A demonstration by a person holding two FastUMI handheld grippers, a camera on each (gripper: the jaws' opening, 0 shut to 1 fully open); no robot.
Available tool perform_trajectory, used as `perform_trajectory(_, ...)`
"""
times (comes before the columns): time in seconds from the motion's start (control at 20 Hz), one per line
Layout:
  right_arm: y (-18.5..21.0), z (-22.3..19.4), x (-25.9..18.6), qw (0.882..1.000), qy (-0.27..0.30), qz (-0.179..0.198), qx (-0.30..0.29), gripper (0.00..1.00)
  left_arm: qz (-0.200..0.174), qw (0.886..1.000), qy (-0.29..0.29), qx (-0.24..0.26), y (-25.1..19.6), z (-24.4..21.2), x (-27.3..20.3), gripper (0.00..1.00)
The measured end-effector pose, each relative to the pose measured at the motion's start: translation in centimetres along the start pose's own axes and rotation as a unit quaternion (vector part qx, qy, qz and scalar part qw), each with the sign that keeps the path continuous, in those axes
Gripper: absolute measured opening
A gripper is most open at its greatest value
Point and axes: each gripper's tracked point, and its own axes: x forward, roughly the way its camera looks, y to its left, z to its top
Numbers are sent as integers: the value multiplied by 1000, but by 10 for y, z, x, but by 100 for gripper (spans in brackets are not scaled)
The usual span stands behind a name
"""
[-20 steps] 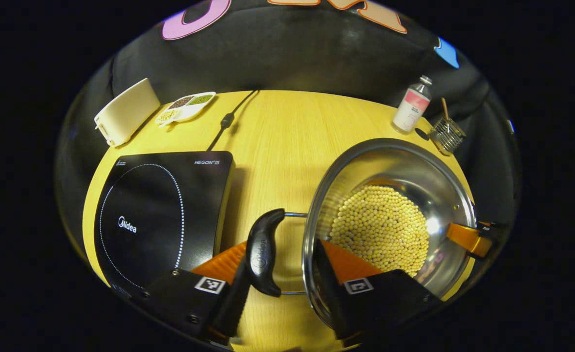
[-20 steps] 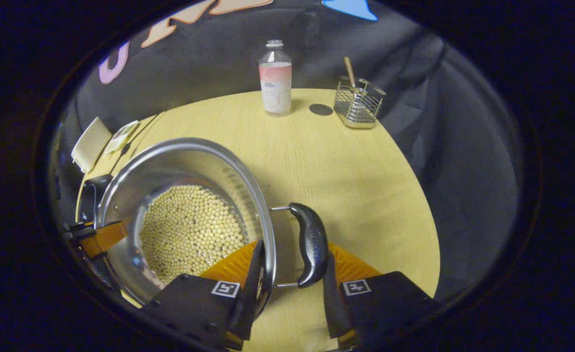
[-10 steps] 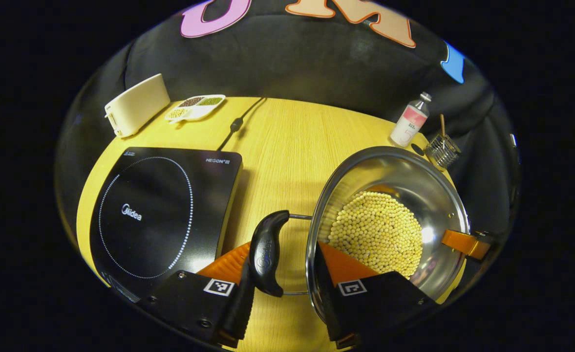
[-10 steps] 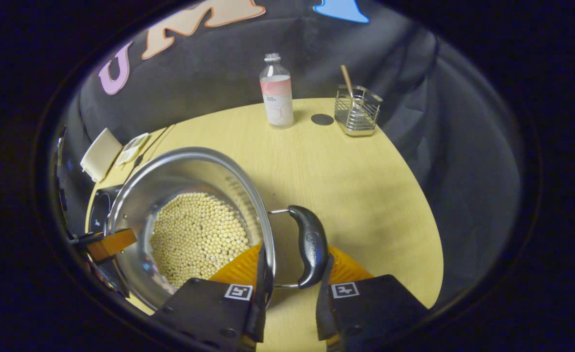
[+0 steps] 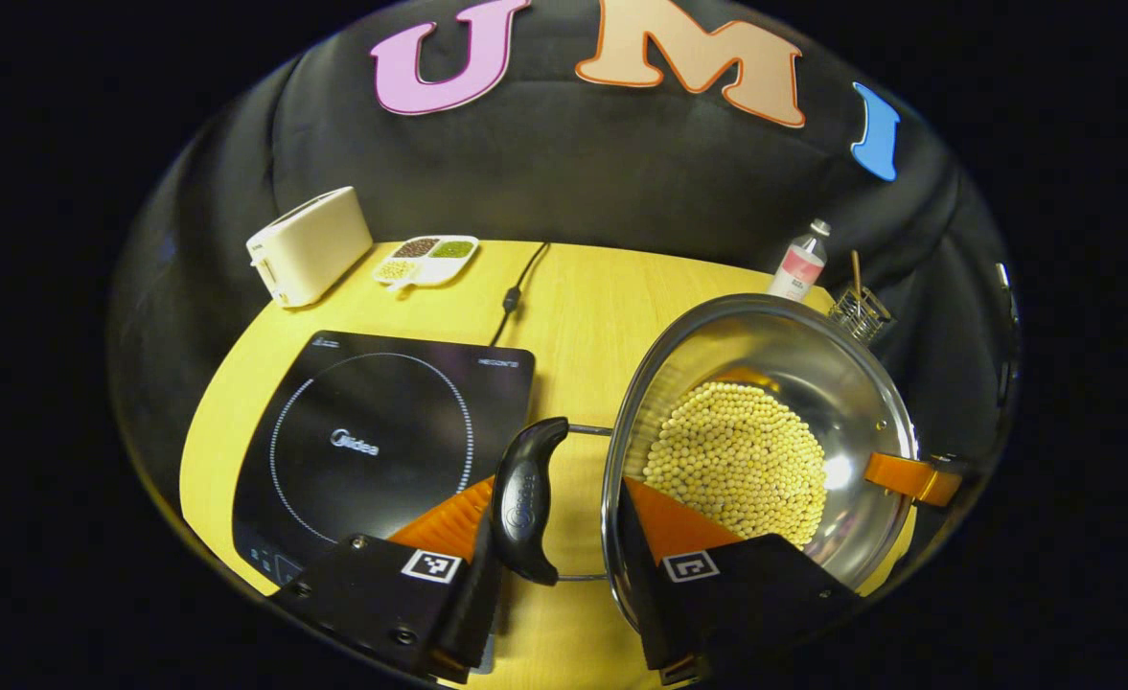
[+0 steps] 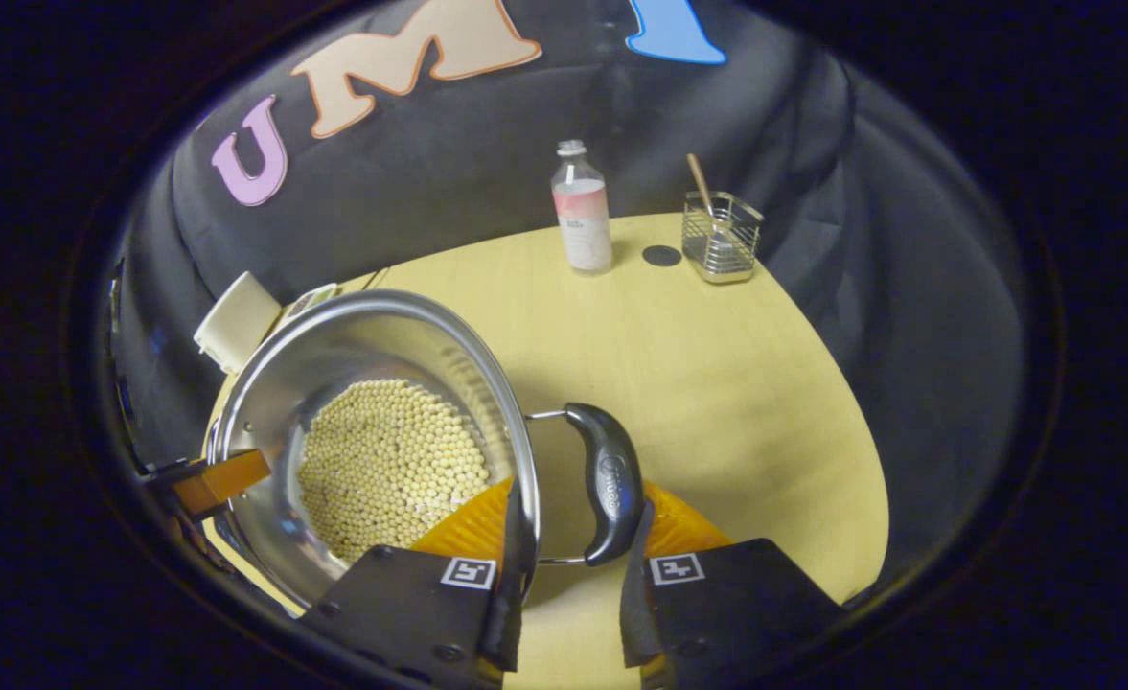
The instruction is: First push the handle of the pot to place it horizontally, then grasp the pot with both hands and set it on the induction cooktop.
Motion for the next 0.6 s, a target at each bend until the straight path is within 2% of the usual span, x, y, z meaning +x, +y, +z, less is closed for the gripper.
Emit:
perform_trajectory(0.05,3,0,2,1000,-1,1,-1,43,1,1000,0,-1,9,0,-3,61)
perform_trajectory(0.15,9,0,2,1000,-1,1,-1,43,1,1000,0,-4,29,2,-10,64)
perform_trajectory(0.45,28,-4,1,1000,-5,-18,10,43,-19,1000,0,5,104,14,-21,62)
perform_trajectory(0.5,31,-5,1,1000,-5,-22,12,36,-23,1000,0,7,119,16,-22,63)
perform_trajectory(0.6,38,-5,1,999,-9,-30,18,36,-32,999,-1,12,147,19,-22,62)
